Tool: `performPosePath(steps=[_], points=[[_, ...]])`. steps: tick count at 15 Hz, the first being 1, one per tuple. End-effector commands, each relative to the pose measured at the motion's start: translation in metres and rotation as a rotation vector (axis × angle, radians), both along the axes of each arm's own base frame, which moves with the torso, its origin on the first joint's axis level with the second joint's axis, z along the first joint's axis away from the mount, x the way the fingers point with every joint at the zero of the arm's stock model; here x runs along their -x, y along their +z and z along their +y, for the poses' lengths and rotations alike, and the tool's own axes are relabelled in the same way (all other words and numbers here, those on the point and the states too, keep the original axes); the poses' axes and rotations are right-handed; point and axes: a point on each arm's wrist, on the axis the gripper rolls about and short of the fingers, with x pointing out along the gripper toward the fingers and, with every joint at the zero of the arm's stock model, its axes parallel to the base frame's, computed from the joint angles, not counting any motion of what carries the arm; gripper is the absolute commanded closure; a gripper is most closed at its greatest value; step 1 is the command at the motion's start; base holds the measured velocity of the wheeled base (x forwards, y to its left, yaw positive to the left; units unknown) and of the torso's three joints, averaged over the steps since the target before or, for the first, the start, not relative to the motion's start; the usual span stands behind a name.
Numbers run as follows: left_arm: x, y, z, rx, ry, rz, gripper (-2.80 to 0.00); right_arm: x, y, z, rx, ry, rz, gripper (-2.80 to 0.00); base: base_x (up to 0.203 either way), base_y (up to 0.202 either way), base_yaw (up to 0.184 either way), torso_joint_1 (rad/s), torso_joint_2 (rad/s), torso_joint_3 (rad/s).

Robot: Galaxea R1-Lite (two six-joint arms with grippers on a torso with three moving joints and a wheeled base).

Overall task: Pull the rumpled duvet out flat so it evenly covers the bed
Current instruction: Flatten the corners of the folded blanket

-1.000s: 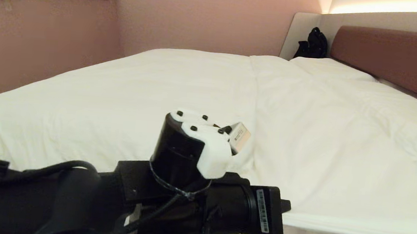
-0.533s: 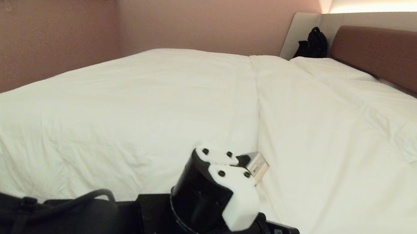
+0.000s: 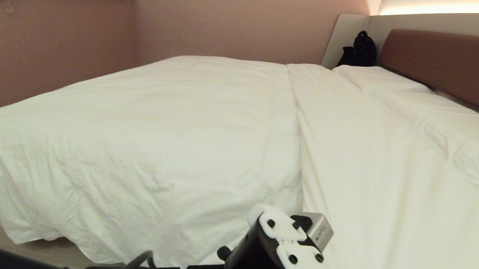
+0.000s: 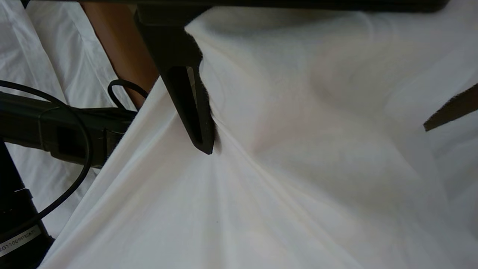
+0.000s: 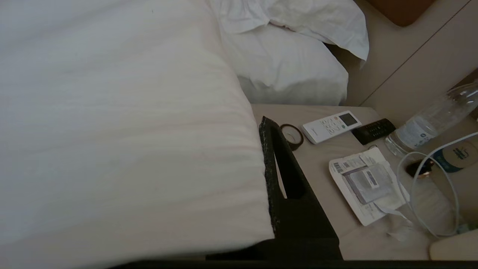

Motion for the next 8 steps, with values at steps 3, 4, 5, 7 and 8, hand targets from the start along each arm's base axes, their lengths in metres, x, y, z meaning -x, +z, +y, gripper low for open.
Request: performPosePath(steps=[3,4,5,7,8], points=[[0.0007,-0.0088,-0.0028,-0.027,-0.010,0.022,0.00,0.0046,-0.0138,-0.0021,0.062,0.010,0.140,0.00,0.000,0.000,0.000,0.000,0.00,0.000],[0.0011,-0.0095,-0.0031,-0.030,-0.013,0.024,0.00,0.0048,-0.0143,-0.0021,0.064,0.011,0.146,0.00,0.000,0.000,0.000,0.000,0.00,0.000],[0.0036,-0.0098,-0.0038,-0.031,-0.021,0.024,0.00,0.0050,-0.0150,-0.0023,0.067,0.010,0.153,0.00,0.000,0.000,0.000,0.000,0.00,0.000],[0.0051,-0.0117,-0.0058,-0.036,-0.024,0.024,0.00,0.0051,-0.0151,-0.0023,0.066,0.010,0.154,0.00,0.000,0.000,0.000,0.000,0.00,0.000],[0.0050,-0.0117,-0.0058,-0.036,-0.024,0.024,0.00,0.0051,-0.0151,-0.0023,0.066,0.010,0.154,0.00,0.000,0.000,0.000,0.000,0.00,0.000]])
